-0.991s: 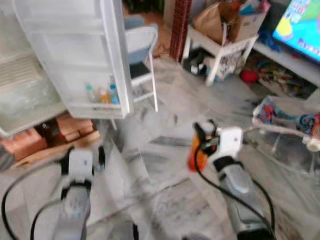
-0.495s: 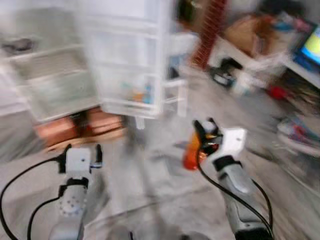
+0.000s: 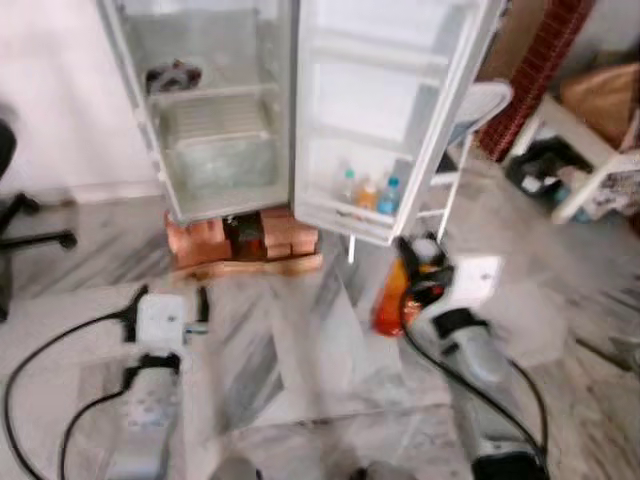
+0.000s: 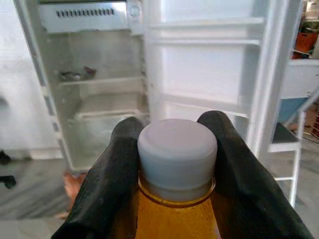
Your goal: Restocking fridge
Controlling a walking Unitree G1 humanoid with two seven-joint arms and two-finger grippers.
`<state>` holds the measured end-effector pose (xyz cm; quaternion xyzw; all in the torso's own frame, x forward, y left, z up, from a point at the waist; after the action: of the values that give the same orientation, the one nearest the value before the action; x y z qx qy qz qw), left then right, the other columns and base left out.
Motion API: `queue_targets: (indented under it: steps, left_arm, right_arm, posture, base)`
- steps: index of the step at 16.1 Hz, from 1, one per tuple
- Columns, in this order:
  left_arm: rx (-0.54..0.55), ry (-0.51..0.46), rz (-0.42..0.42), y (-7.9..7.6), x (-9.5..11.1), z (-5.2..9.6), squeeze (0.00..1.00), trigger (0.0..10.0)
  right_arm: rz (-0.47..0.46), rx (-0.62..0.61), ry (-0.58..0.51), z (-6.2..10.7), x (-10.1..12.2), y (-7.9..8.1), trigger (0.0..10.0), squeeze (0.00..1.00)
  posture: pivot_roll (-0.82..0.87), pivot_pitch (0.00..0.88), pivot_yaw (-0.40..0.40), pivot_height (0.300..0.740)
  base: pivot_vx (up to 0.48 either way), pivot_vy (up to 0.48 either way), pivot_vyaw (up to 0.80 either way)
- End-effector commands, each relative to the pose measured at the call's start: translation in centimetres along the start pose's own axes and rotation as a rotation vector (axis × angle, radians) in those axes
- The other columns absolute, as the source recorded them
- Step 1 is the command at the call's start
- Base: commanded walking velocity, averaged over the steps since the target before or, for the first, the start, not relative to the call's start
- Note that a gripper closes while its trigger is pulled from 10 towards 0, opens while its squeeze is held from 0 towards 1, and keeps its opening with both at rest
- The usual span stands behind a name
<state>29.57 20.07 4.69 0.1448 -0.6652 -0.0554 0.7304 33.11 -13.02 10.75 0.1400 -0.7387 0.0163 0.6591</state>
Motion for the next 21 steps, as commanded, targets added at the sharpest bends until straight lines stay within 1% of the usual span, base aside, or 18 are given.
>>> queue_targets:
  steps: [1, 3, 6, 10, 12, 14, 15, 16, 17, 21]
  left_arm:
    - [-0.021, -0.024, 0.015, -1.1, 0.7, -0.4, 0.00, 10.0]
    - [-0.016, -0.032, 0.021, -1.1, 0.9, -0.6, 0.00, 10.0]
    - [-0.038, -0.051, 0.025, -1.7, 1.2, -0.4, 0.00, 10.0]
    - [-0.039, -0.052, 0.029, -1.6, 1.1, -0.6, 0.00, 10.0]
    - [-0.042, -0.065, 0.010, -1.6, 1.3, -0.6, 0.00, 10.0]
    - [-0.046, -0.063, 0.011, -1.8, 1.4, -0.5, 0.00, 10.0]
    - [-0.046, -0.058, -0.007, -1.9, 1.3, -0.5, 0.00, 10.0]
    - [-0.052, -0.058, -0.008, -2.0, 1.3, -0.5, 0.00, 10.0]
    - [-0.051, -0.048, 0.008, -2.1, 1.1, -0.5, 0.00, 10.0]
    - [-0.055, -0.051, -0.005, -2.0, 1.1, -0.6, 0.00, 10.0]
  right_arm:
    - [0.028, -0.013, -0.043, -0.2, 1.2, -0.9, 10.0, 0.00]
    - [0.035, 0.005, -0.053, -0.4, 1.5, -0.5, 10.0, 0.00]
    - [0.036, 0.019, -0.066, -0.7, 1.8, -0.3, 10.0, 0.00]
    - [0.043, 0.033, -0.067, -0.5, 1.7, 0.1, 10.0, 0.00]
    - [0.037, 0.035, -0.066, -0.5, 1.6, 0.2, 10.0, 0.00]
    - [0.036, 0.036, -0.068, -0.8, 1.7, 0.2, 10.0, 0.00]
    - [0.037, 0.037, -0.071, -0.8, 1.8, 0.2, 10.0, 0.00]
    - [0.037, 0.038, -0.072, -0.8, 1.8, 0.2, 10.0, 0.00]
    - [0.038, 0.038, -0.075, -0.8, 1.9, 0.1, 10.0, 0.00]
    - [0.042, 0.042, -0.077, -1.0, 1.9, 0.3, 10.0, 0.00]
  posture:
    - [0.11, 0.058, -0.056, 0.740]
    - [0.11, 0.058, -0.059, 0.740]
    - [0.11, 0.053, -0.057, 0.740]
    - [0.11, 0.057, -0.054, 0.740]
    - [0.11, 0.061, -0.055, 0.740]
    - [0.11, 0.061, -0.055, 0.740]
    - [0.11, 0.063, -0.056, 0.740]
    - [0.11, 0.065, -0.056, 0.740]
    - [0.11, 0.065, -0.056, 0.740]
    - [0.11, 0.065, -0.057, 0.740]
  base:
    - [0.292, 0.379, 0.00]
    - [0.304, 0.371, 0.00]
    - [0.334, 0.345, 0.00]
    - [0.378, 0.294, 0.00]
    - [0.471, 0.000, 0.00]
    - [0.480, 0.000, 0.00]
    - [0.480, 0.000, 0.00]
    - [0.465, 0.000, 0.00]
    - [0.465, 0.000, 0.00]
    - [0.464, 0.000, 0.00]
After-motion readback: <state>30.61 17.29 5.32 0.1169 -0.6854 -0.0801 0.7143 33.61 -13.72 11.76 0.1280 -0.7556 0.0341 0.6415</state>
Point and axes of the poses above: a point about 5 cm out from each wrist's last joint towards the gripper, its own z axis pointing back from the gripper into the wrist, its own x axis along the axis of the wrist's last joint, y = z × x, the point moved 6 cm from there along -z, pointing out of the wrist towards the gripper, and after that the axes turned 4 degrees about -z, right-handed, at the moved point
